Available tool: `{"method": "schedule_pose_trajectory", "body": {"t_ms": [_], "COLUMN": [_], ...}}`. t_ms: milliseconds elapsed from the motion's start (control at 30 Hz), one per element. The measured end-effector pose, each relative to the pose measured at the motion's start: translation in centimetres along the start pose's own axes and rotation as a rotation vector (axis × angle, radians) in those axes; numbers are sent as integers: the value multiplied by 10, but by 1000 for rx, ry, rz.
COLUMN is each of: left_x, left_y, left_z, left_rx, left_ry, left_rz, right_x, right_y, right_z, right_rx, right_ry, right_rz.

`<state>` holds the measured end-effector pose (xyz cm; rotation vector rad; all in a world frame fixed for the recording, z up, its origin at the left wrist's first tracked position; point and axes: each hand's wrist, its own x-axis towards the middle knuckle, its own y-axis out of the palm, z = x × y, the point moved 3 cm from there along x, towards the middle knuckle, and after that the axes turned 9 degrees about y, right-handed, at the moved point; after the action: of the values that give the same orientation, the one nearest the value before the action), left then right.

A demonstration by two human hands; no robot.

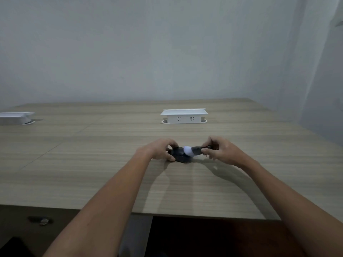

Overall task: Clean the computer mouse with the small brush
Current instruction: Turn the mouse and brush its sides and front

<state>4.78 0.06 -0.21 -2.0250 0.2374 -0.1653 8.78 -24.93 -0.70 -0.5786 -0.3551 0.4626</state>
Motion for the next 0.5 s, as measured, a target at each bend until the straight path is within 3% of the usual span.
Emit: {"method": "schedule_pose_trajectory", "body": {"t_ms": [67, 200, 367, 500], "left_x": [0, 0, -1, -1], "left_y": [0, 2, 2, 3], "left_z": [1, 1, 3, 3], "left_rx": [4, -11, -16, -3], "left_ry": [-2, 3, 11, -4], "left_rz": [1, -11, -25, -27], "right_x": [1, 4, 2, 4], "right_y": [3, -3, 5, 0], "right_z": [-1, -5, -3, -1], "right_rx": [-10, -214, 80, -209], "right_ry": [21, 22, 43, 66], "right_rz": [45, -221, 13, -210]}}
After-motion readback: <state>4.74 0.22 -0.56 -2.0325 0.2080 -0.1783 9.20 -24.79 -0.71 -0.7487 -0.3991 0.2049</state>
